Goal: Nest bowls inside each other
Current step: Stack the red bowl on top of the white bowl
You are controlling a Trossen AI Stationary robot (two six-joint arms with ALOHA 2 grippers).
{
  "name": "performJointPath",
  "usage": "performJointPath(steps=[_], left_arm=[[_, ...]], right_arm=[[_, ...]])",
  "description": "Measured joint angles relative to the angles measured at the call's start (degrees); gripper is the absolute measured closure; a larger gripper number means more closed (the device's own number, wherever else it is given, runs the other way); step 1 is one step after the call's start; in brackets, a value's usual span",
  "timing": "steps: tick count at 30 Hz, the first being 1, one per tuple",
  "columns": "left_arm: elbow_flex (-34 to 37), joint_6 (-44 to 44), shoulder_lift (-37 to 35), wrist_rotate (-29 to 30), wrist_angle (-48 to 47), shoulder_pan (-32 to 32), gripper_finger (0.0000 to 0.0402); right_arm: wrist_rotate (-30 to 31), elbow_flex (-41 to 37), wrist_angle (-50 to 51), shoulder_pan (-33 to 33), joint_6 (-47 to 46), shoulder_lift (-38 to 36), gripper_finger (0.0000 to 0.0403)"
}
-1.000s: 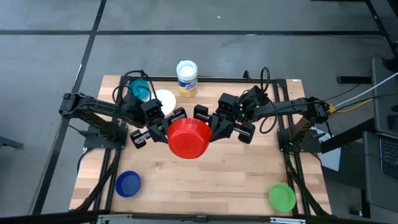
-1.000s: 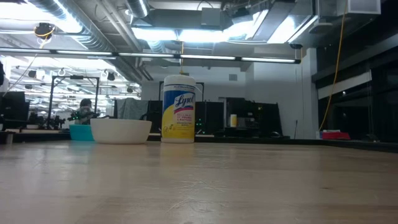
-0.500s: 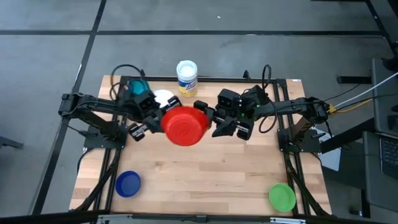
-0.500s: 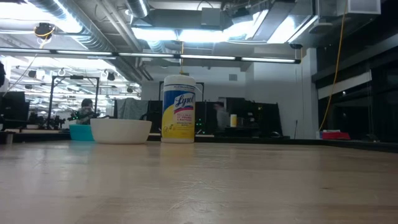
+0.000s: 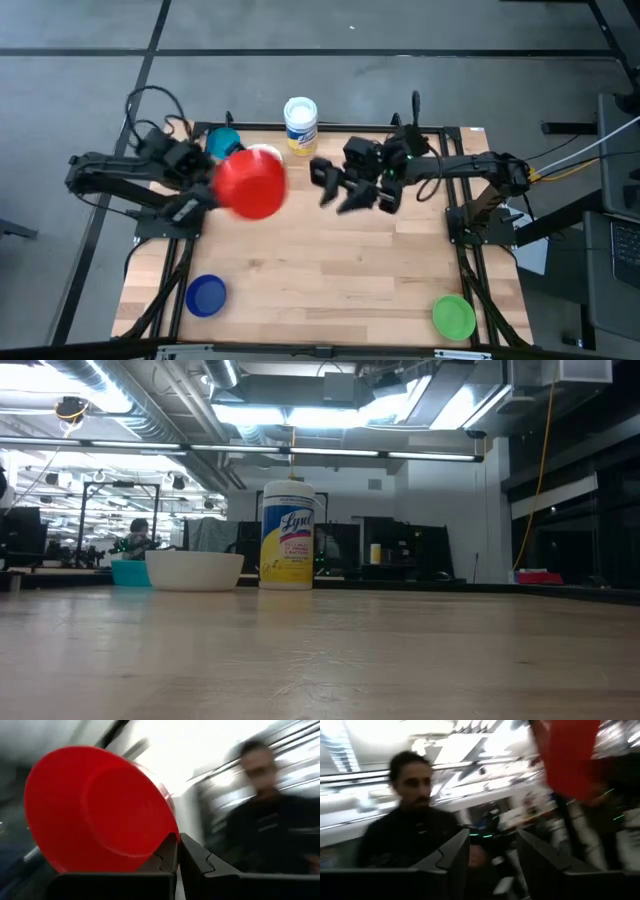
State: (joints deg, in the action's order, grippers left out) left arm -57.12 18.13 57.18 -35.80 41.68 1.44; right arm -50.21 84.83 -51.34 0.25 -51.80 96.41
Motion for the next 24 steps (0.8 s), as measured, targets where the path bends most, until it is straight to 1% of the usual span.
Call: performJointPath(steps=[2, 4, 7, 10, 13, 15, 16, 18, 21, 24], left_arm=[[0.0, -5.8, -3.4, 9.1, -18.3, 0.0, 0.04], [0.0, -8.2, -5.1, 17.2, -27.9, -0.2, 0.04], [0.0, -8.9, -9.3, 27.3, -39.6, -2.7, 0.04], [-1.3, -8.2, -13.0, 38.6, -56.7, -5.4, 0.04], [-1.7, -6.0, -13.3, 46.0, -72.0, -7.1, 0.04], [-2.4, -4.7, -12.7, 49.3, -81.3, -8.1, 0.04], [-2.6, -3.8, -12.0, 50.5, -84.3, -8.7, 0.04], [-2.7, -3.0, -9.8, 51.2, -90.6, -10.0, 0.04], [-2.4, -3.5, -4.7, 50.2, -93.6, -12.0, 0.04], [-2.5, -6.2, 0.7, 48.5, -95.6, -15.5, 0.04]], right_arm=[[-1.6, -0.1, -2.9, 0.9, -2.8, -0.8, 0.0251], [-2.6, -0.1, -4.8, 2.0, -4.9, -2.5, 0.0258], [-3.9, 0.0, -3.7, 3.2, -7.6, -5.4, 0.0263], [-5.2, 0.0, 1.9, 4.4, -8.2, -7.9, 0.0262], [-7.2, 0.0, 13.8, 5.0, -5.8, -10.6, 0.026], [-8.3, 0.0, 23.9, 5.1, -3.2, -11.7, 0.026], [-8.6, 0.0, 28.4, 5.1, -1.7, -12.1, 0.026], [-9.4, -0.1, 36.3, 5.0, 1.1, -13.0, 0.026], [-10.1, -0.1, 42.7, 5.0, 3.9, -14.0, 0.026], [-10.7, -0.1, 43.5, 4.8, 4.2, -14.1, 0.026]])
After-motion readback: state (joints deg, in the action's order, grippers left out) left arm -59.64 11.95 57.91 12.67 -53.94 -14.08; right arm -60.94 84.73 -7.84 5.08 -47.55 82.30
